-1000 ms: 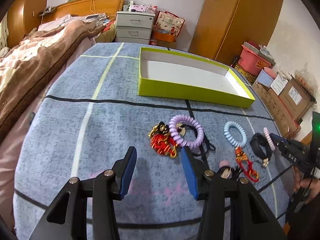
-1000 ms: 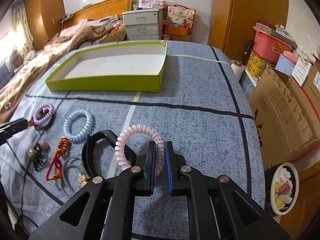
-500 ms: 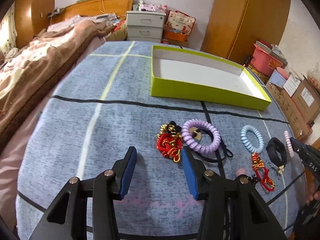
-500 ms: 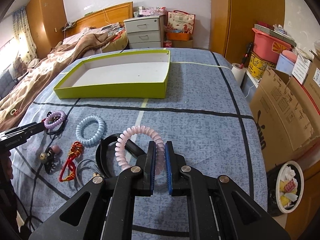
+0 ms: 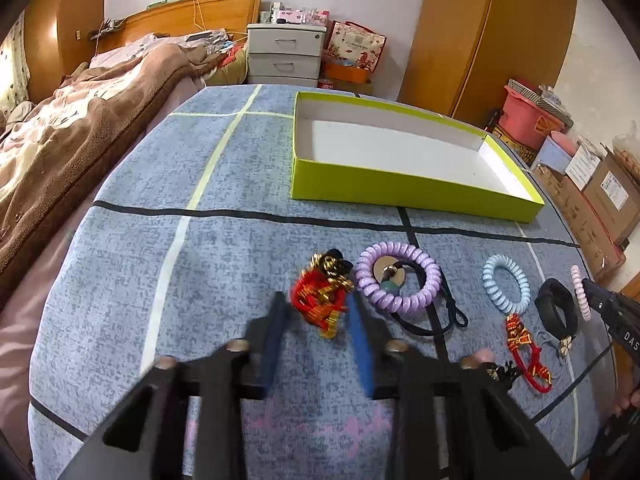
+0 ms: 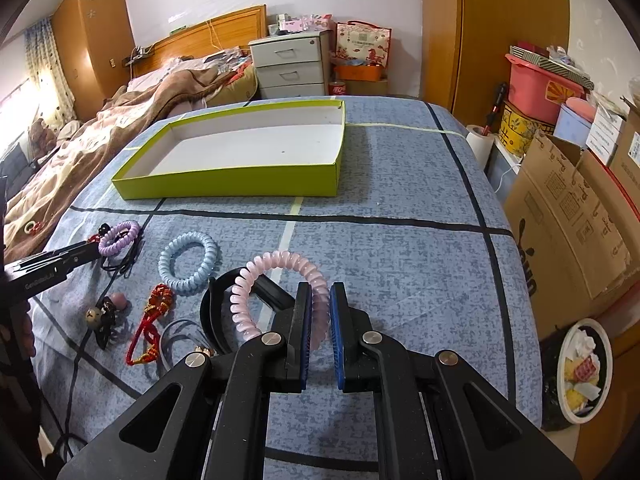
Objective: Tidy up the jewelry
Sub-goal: 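Lift the pink coil with the right gripper while the left gripper grasps the red tassel ornament, then carry both items into the green box while opening both grippers to release them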
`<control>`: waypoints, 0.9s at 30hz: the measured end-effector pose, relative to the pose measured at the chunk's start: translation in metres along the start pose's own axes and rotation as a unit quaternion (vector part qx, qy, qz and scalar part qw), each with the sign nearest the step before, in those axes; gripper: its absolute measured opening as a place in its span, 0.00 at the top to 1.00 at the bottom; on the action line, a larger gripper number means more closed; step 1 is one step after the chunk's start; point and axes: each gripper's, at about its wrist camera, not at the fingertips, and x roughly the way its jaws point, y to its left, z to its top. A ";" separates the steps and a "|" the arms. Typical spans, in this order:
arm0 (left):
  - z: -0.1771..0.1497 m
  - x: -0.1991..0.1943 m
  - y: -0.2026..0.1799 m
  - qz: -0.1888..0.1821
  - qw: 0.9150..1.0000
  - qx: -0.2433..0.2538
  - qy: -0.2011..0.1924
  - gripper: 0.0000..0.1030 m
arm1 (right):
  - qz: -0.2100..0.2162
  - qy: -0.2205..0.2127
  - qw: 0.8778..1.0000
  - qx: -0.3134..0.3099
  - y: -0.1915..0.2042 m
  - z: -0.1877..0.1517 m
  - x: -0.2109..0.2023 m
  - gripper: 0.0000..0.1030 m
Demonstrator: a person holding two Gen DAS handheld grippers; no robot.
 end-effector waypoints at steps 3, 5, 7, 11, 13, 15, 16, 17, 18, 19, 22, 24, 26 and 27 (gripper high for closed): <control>-0.002 -0.002 0.003 -0.008 1.000 -0.001 0.001 0.81 | 0.001 -0.002 1.000 0.004 0.000 -0.001 -0.001 0.91; -0.004 -0.006 0.003 -0.013 1.000 -0.001 -0.001 0.83 | 0.003 -0.003 1.000 0.006 0.000 -0.001 -0.002 0.91; -0.005 -0.009 0.004 -0.016 1.000 -0.002 -0.005 0.84 | 0.004 -0.003 1.000 0.007 -0.001 -0.003 -0.003 0.91; -0.009 -0.018 0.007 -0.025 1.000 -0.005 -0.012 0.85 | 0.007 -0.005 1.000 0.009 0.000 -0.003 -0.005 0.91; -0.012 -0.019 0.010 -0.026 1.000 -0.006 -0.011 0.85 | 0.007 -0.007 1.000 0.008 0.001 -0.004 -0.006 0.91; -0.013 -0.021 0.012 -0.029 0.999 -0.008 -0.013 0.85 | 0.007 -0.011 1.000 0.009 0.003 -0.004 -0.008 0.91; -0.013 -0.022 0.012 -0.028 0.999 -0.009 -0.013 0.85 | 0.007 -0.012 1.000 0.009 0.003 -0.005 -0.009 0.91; -0.012 -0.023 0.013 -0.027 0.999 -0.009 -0.017 0.85 | 0.007 -0.013 1.000 0.009 0.004 -0.005 -0.010 0.91; -0.012 -0.025 0.013 -0.028 0.999 -0.007 -0.021 0.85 | 0.007 -0.016 1.000 0.009 0.005 -0.004 -0.012 0.91; -0.011 -0.027 0.012 -0.026 0.999 -0.005 -0.025 0.85 | 0.007 -0.017 1.000 0.009 0.004 -0.004 -0.013 0.91; -0.007 -0.033 0.010 -0.028 0.999 0.000 -0.038 0.85 | 0.008 -0.022 1.000 0.009 0.007 -0.001 -0.016 0.91; -0.002 -0.035 0.010 -0.028 0.999 0.001 -0.043 0.85 | 0.009 -0.027 1.000 0.009 0.008 0.003 -0.019 0.91; 0.004 -0.036 0.009 -0.032 0.998 0.001 -0.051 0.85 | 0.011 -0.033 0.999 0.009 0.009 0.009 -0.021 0.91; 0.008 -0.036 0.009 -0.033 0.998 0.003 -0.054 0.85 | 0.013 -0.037 0.999 0.011 0.009 0.014 -0.021 0.91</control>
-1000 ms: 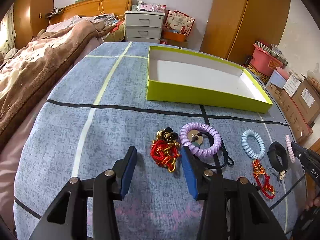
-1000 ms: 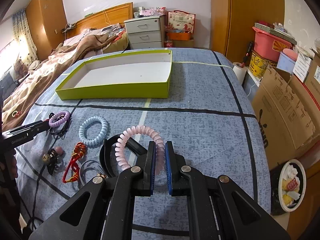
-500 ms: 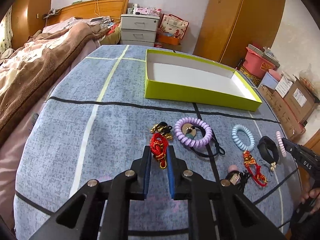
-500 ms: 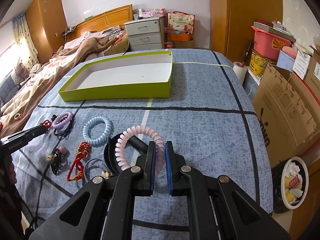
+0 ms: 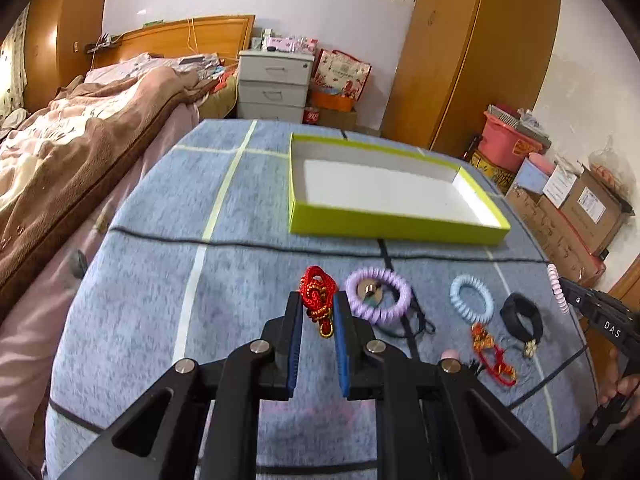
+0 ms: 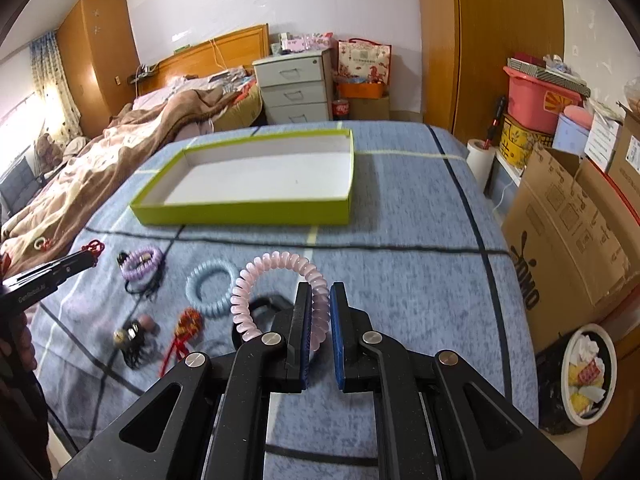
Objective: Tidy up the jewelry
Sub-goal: 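Carry both items into the green box while opening both grippers to release them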
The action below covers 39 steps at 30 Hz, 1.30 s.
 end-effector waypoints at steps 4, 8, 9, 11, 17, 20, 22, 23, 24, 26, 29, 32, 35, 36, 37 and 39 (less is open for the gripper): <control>0.017 0.006 -0.002 0.001 1.000 0.009 -0.009 0.85 | -0.004 -0.014 1.000 -0.001 0.002 0.017 0.000 0.91; 0.035 0.013 -0.002 -0.002 1.000 0.008 -0.017 0.85 | -0.003 -0.017 1.000 -0.010 0.006 0.040 0.010 0.91; 0.039 0.016 -0.003 -0.003 1.000 0.010 -0.019 0.85 | -0.005 -0.016 1.000 -0.013 0.006 0.047 0.015 0.91; 0.049 0.021 -0.006 -0.006 1.000 0.012 -0.024 0.85 | -0.008 -0.012 1.000 -0.012 0.006 0.057 0.023 0.91; 0.074 0.045 -0.009 -0.011 1.000 0.021 -0.015 0.85 | -0.019 -0.001 1.000 -0.006 0.002 0.080 0.051 0.91; 0.085 0.057 -0.008 -0.017 1.000 0.015 -0.010 0.85 | -0.024 0.007 1.000 -0.001 -0.001 0.091 0.066 0.91; 0.089 0.064 -0.014 0.003 0.999 0.034 -0.012 0.85 | -0.028 0.011 1.000 0.000 -0.002 0.098 0.077 0.91; 0.092 0.068 -0.016 0.009 0.999 0.041 -0.011 0.85 | -0.031 0.014 0.999 0.000 -0.002 0.101 0.082 0.91; 0.095 0.073 -0.015 0.005 0.999 0.042 -0.005 0.85 | -0.032 0.015 0.999 -0.001 -0.002 0.104 0.086 0.91; 0.100 0.082 -0.013 -0.003 0.999 0.037 0.003 0.85 | -0.034 0.022 0.999 -0.002 -0.001 0.109 0.096 0.91; 0.107 0.096 -0.009 -0.004 0.999 0.029 0.014 0.85 | -0.038 0.032 0.999 -0.006 0.001 0.114 0.110 0.91; 0.113 0.107 -0.009 -0.007 0.999 0.024 0.025 0.84 | -0.042 0.041 0.998 -0.009 0.001 0.119 0.124 0.91; 0.117 0.116 -0.009 -0.008 0.999 0.017 0.031 0.85 | -0.048 0.051 0.997 -0.012 0.000 0.123 0.135 0.91; 0.117 0.118 -0.009 -0.008 0.999 0.017 0.032 0.85 | -0.051 0.053 0.997 -0.013 0.000 0.123 0.138 0.91; 0.117 0.121 -0.009 -0.007 0.999 0.018 0.035 0.84 | -0.052 0.055 0.997 -0.015 0.000 0.124 0.140 0.91; 0.117 0.124 -0.010 -0.004 0.999 0.020 0.040 0.84 | -0.054 0.059 0.997 -0.018 0.000 0.126 0.145 0.91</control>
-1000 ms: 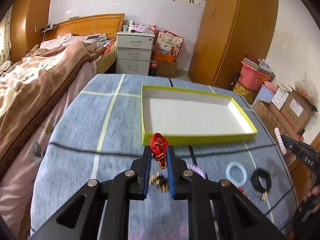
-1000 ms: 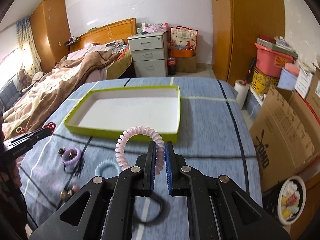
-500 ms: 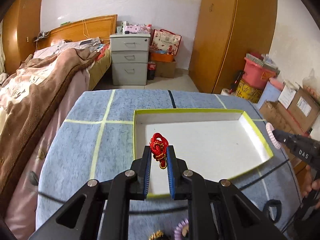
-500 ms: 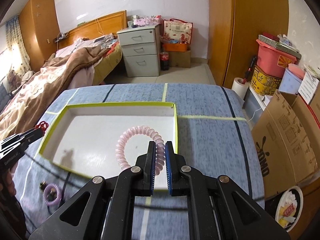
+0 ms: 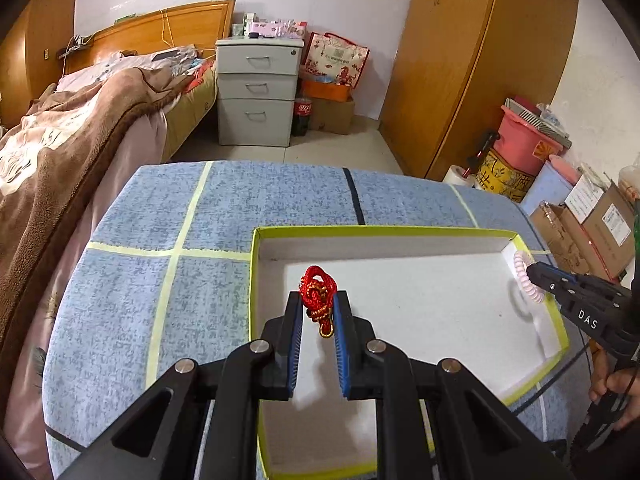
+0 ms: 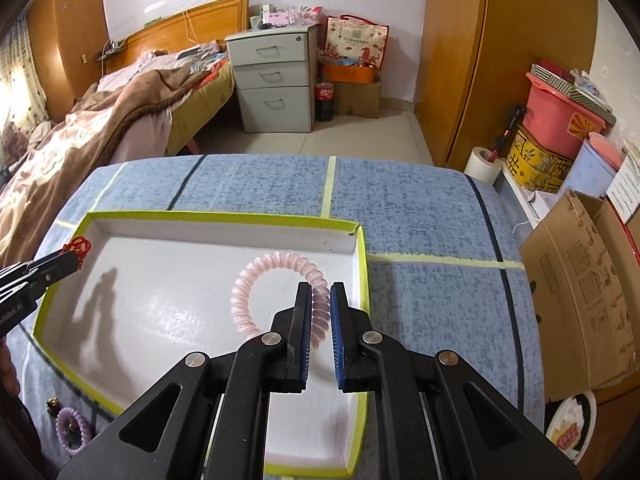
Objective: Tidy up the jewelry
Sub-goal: 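Carry both items into the green box while opening both grippers to release them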
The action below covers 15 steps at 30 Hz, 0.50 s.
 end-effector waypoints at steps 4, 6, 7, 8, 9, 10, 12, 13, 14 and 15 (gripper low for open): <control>-0.001 0.008 -0.003 0.002 1.000 0.003 0.010 0.84 | -0.003 0.009 1.000 -0.005 0.002 0.001 0.008 0.91; -0.002 0.010 -0.003 0.004 1.000 0.000 0.014 0.84 | -0.005 0.011 1.000 -0.007 0.003 -0.001 0.010 0.91; -0.002 0.012 -0.002 0.005 1.000 -0.001 0.016 0.84 | -0.007 0.012 1.000 -0.010 0.003 -0.001 0.012 0.91; -0.002 0.013 -0.002 0.007 1.000 -0.002 0.019 0.84 | -0.009 0.013 1.000 -0.012 0.004 -0.001 0.013 0.91; -0.003 0.014 -0.002 0.009 1.000 0.000 0.020 0.84 | -0.010 0.016 1.000 -0.014 0.004 0.000 0.016 0.91; -0.003 0.015 -0.002 0.010 1.000 0.001 0.022 0.84 | -0.011 0.019 1.000 -0.015 0.004 0.000 0.017 0.91; -0.004 0.017 -0.001 0.009 1.000 -0.002 0.026 0.84 | -0.011 0.023 1.000 -0.014 0.006 0.000 0.020 0.91; -0.004 0.018 0.000 0.008 1.000 -0.004 0.027 0.84 | -0.012 0.023 1.000 -0.016 0.006 0.000 0.021 0.91; -0.004 0.017 -0.001 0.009 1.000 -0.004 0.026 0.84 | -0.013 0.024 0.999 -0.017 0.006 -0.001 0.021 0.91; -0.004 0.017 -0.002 0.011 1.000 -0.001 0.024 0.84 | -0.013 0.026 0.999 -0.017 0.006 -0.001 0.023 0.91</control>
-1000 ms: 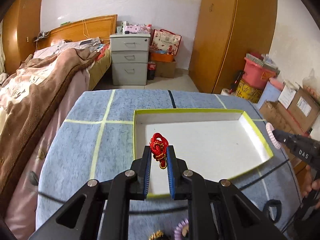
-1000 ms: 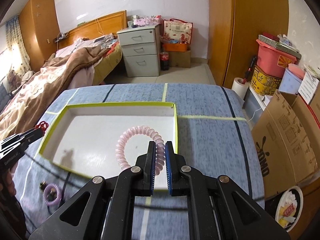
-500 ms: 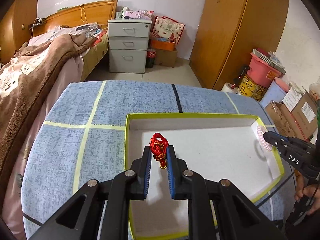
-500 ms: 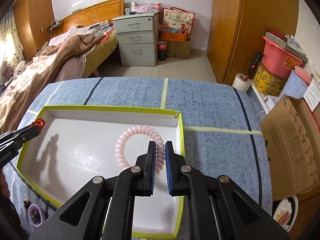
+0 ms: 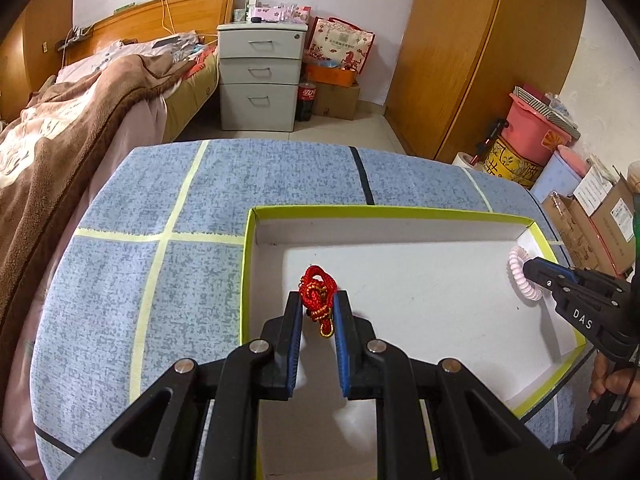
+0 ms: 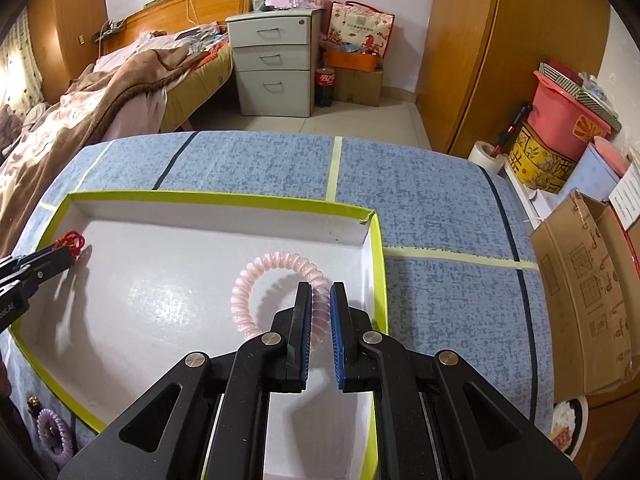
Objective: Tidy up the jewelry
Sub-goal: 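Carry both items into the green box while opening both grippers to release them, then move the right gripper to the black wristband and grasp it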
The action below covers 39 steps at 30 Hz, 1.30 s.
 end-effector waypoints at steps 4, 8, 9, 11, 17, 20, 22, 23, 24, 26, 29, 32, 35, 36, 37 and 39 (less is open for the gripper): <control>0.002 0.002 -0.001 -0.003 1.000 0.000 0.004 0.84 | 0.001 0.005 1.000 -0.002 -0.001 0.000 0.003 0.91; 0.001 0.001 -0.002 0.003 1.000 0.008 0.002 0.79 | 0.000 0.004 1.000 -0.001 0.000 0.000 0.004 0.91; 0.002 0.001 -0.002 -0.002 1.000 0.005 0.003 0.77 | 0.001 0.004 1.000 -0.001 0.001 0.001 0.004 0.90; 0.002 -0.001 -0.002 -0.007 1.000 0.004 0.002 0.69 | 0.001 0.004 1.000 -0.002 0.001 0.000 0.004 0.90; 0.000 -0.006 0.001 -0.010 1.000 -0.001 -0.002 0.63 | 0.011 -0.005 1.000 0.008 -0.001 -0.002 0.000 0.79; -0.003 -0.012 -0.002 -0.011 1.000 0.009 -0.005 0.57 | 0.026 -0.018 0.999 0.009 0.000 -0.004 -0.009 0.63; -0.005 -0.018 -0.001 -0.015 1.000 0.006 -0.009 0.55 | 0.033 -0.029 0.999 0.010 0.001 -0.006 -0.018 0.63; -0.006 -0.022 -0.001 -0.014 1.000 0.007 -0.012 0.54 | 0.037 -0.033 0.999 0.012 0.001 -0.006 -0.022 0.63; -0.007 -0.025 0.000 -0.013 1.000 0.005 -0.013 0.54 | 0.041 -0.036 0.998 0.014 0.001 -0.007 -0.026 0.63; -0.011 -0.037 0.000 -0.012 1.000 0.004 -0.025 0.53 | 0.046 -0.041 0.998 0.017 0.000 -0.010 -0.034 0.63; -0.017 -0.055 0.002 -0.021 0.999 0.006 -0.036 0.50 | 0.051 -0.052 0.997 0.017 -0.002 -0.017 -0.049 0.63; -0.025 -0.070 0.005 -0.019 0.999 0.008 -0.045 0.49 | 0.057 -0.057 0.997 0.021 -0.003 -0.026 -0.061 0.63; -0.037 -0.081 0.008 -0.024 0.999 0.005 -0.049 0.49 | 0.060 -0.062 0.996 0.014 -0.004 -0.040 -0.075 0.63; -0.040 -0.083 0.010 -0.023 0.999 0.000 -0.047 0.49 | 0.059 -0.065 0.996 0.012 -0.004 -0.046 -0.079 0.63; -0.046 -0.087 0.011 -0.017 0.999 -0.001 -0.048 0.49 | 0.059 -0.065 0.996 0.011 -0.005 -0.050 -0.082 0.63; -0.054 -0.092 0.012 -0.011 0.999 0.008 -0.050 0.49 | 0.066 -0.064 0.996 0.009 -0.007 -0.061 -0.088 0.63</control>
